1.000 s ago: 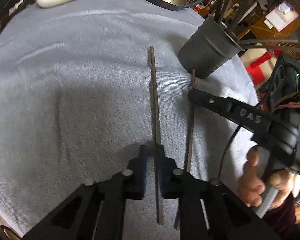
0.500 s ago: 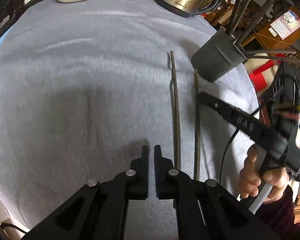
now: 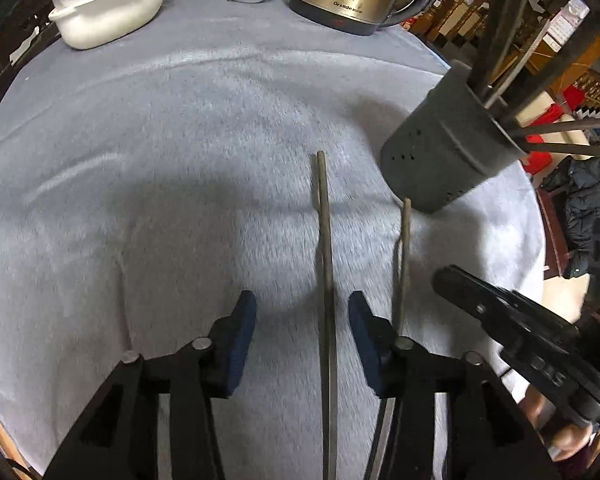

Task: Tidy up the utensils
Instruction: 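Grasp one dark stick with the left tool while the right tool grasps the other, then lift both held dark sticks up off the cloth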

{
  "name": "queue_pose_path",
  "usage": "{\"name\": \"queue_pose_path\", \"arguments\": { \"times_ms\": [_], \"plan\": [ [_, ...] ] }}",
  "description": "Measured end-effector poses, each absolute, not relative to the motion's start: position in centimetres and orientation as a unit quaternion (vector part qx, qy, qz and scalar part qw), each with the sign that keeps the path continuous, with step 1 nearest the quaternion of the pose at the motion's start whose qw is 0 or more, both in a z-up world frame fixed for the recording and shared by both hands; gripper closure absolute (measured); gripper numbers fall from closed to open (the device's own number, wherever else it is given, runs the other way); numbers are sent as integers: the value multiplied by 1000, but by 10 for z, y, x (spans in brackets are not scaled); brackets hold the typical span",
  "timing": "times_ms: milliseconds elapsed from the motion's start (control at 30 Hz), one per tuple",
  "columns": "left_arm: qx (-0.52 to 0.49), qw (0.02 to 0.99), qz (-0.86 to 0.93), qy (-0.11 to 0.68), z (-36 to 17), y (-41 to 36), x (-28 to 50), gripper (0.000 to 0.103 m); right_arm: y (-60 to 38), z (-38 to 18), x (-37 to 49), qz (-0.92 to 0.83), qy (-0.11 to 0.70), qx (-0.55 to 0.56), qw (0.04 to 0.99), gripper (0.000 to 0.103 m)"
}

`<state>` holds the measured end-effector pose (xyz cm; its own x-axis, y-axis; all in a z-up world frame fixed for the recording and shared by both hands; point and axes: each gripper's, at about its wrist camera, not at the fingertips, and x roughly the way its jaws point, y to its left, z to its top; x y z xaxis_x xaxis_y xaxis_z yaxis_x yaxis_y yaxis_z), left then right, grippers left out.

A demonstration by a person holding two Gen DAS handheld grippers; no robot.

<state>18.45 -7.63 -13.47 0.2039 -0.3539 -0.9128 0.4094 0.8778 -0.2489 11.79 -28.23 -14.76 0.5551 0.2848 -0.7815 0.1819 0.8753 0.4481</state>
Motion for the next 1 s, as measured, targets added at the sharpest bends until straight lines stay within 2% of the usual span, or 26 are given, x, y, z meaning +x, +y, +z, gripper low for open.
{"name": "queue_pose_path", "arguments": {
  "times_ms": [33,67,100,167,200,233,267,333,400,433,500,667,833,1000],
  "plan": [
    [32,778,-245,577,-135,-79,186,70,-285,-148,118,32,470,256,844,87],
    [34,780,-246,574,-135,-81,186,75,-287,-149,116,32,470,260,843,86],
    [35,780,-246,575,-136,-82,187,79,-289,-149,116,31,468,266,842,83],
    [41,784,-239,571,-137,-83,191,93,-291,-149,116,32,466,270,842,73],
    [42,785,-237,570,-137,-78,192,95,-293,-149,113,32,463,273,843,64],
    [35,784,-239,571,-138,-74,193,96,-293,-149,113,31,461,274,843,50],
    [28,782,-242,573,-138,-71,193,97,-294,-148,112,29,456,277,845,43],
    [23,780,-244,576,-138,-62,189,97,-291,-145,111,27,448,268,853,43],
    [23,777,-249,577,-136,-51,181,97,-284,-144,116,20,457,248,854,47],
    [23,776,-251,579,-136,-47,177,97,-282,-144,118,18,459,243,854,54],
    [21,772,-254,582,-136,-36,169,97,-276,-145,123,14,469,238,851,63],
    [29,772,-252,583,-133,-13,148,97,-263,-151,137,-4,484,218,847,66],
    [45,779,-249,574,-134,-10,125,97,-244,-152,146,0,497,185,848,89],
    [53,781,-247,572,-142,-25,127,97,-242,-153,142,9,496,185,848,92]
  ]
}}
